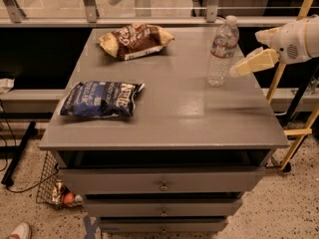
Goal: Knock water bottle over
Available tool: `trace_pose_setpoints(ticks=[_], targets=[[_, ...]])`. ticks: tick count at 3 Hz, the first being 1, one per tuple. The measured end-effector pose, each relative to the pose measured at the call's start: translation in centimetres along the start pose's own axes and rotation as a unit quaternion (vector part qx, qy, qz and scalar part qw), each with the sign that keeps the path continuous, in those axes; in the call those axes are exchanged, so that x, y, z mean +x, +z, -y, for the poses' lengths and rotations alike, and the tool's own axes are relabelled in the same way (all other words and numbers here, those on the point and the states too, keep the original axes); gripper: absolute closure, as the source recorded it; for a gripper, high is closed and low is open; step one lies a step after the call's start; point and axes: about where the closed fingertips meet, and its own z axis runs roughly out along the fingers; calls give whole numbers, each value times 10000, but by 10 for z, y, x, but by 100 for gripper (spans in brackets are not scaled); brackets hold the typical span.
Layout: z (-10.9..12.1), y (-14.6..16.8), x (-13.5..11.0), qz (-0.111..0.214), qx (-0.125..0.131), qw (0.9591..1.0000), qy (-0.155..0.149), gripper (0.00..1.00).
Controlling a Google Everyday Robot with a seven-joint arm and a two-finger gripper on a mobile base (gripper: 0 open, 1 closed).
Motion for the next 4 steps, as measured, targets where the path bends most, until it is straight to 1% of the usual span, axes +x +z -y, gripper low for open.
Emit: trace_pose_setpoints(ticks=[1,2,3,4], targets=[[-6,21,-16,650,-307,9974,76,0],[-11,34,-26,1009,-507,9935,112,0],[-13,46,-32,1240,-655,9900,169,0],[-13,53,-36,1410,-727,9871,211,18]])
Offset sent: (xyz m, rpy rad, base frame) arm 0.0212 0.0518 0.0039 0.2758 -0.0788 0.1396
